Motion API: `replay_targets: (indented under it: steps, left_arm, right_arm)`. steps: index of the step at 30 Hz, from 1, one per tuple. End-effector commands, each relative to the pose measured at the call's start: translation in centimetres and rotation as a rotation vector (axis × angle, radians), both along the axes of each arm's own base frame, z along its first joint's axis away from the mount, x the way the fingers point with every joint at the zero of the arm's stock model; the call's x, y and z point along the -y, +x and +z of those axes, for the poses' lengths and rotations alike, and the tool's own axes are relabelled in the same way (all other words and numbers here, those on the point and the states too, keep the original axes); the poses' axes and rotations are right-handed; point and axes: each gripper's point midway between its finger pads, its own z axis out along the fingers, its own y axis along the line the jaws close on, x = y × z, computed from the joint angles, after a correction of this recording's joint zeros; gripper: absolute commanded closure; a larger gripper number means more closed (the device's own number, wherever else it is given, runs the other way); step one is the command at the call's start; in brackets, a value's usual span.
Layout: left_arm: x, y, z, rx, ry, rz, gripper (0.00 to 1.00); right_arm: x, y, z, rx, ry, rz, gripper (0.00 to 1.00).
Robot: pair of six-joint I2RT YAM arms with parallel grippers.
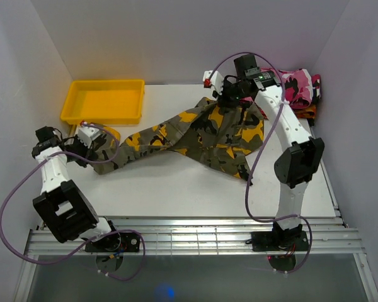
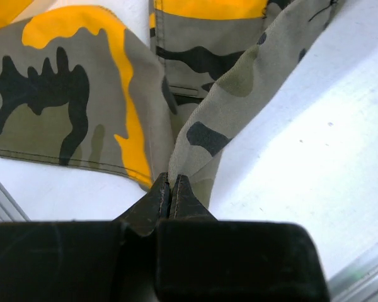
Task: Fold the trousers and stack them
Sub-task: Flatten the trousers out
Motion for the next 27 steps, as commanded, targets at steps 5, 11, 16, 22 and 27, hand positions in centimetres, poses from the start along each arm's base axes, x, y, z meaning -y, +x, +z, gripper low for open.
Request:
replay_targets:
  steps: [5,11,16,22,27]
  left_arm:
    - [3.5,-5.4,5.1,0.095,0.1,-0.161,1.0]
    - [4.3,-8.4,2.1,-0.022,0.083,-0.163,1.0]
    - [4.2,-8.4,1.8,-0.047,0.03,-0.136,0.43]
    - [5.3,-5.6,7.8,-0.015,-0.215,-0.093,0.23]
    - [3.0,-2.8,6.7,-0.062,-0.257,0.042,0.22]
  right_arm:
    - [3.7,-18.7,-1.1,-0.354,-0.071,0.18,0.92]
    - [5.6,-31.7,-4.8,-0.432,-0.214,0.309,0.92]
    - [6.3,-36.6,-6.5,-0.465,-0.296,0.371,0.5]
    - [2.6,-32.6,0.4,-0.334,-0.118,0.266,0.07]
    - [3.2,-29.7,-4.1,-0.468,-0.16,0.076,0.16]
